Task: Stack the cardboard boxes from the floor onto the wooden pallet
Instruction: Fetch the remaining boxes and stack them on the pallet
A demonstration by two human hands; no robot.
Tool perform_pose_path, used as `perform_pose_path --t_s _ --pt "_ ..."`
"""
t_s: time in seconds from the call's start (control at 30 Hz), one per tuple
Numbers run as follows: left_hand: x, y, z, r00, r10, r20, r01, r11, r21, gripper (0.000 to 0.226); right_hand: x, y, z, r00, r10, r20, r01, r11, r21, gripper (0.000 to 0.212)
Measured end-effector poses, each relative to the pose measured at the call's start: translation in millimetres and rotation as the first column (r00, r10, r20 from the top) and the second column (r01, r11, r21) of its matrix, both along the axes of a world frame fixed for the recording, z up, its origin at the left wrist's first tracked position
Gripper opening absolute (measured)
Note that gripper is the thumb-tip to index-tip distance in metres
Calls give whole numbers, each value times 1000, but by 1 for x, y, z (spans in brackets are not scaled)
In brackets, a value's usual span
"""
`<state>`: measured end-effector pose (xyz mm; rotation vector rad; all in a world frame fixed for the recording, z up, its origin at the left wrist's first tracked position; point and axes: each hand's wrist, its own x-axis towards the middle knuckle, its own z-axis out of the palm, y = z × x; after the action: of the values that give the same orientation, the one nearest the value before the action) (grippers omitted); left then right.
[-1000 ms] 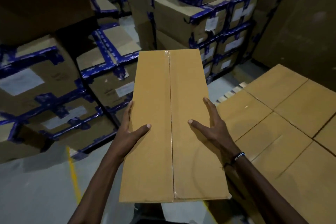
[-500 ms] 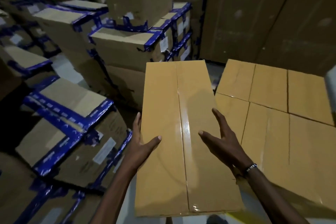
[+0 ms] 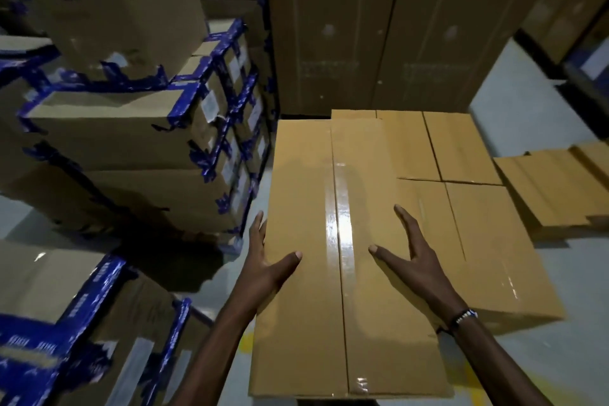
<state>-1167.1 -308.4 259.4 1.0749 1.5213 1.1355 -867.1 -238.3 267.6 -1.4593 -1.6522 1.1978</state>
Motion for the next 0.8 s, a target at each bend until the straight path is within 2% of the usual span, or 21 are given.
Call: perform_pose_path --t_s 0.43,0.8 --pt "42 178 -12 993 -114 -2 114 993 -24 95 46 140 -17 993 -117 1 117 993 -18 100" --pt "69 268 -10 985 -174 15 174 985 -12 92 73 223 -8 987 -153 53 155 987 -33 113"
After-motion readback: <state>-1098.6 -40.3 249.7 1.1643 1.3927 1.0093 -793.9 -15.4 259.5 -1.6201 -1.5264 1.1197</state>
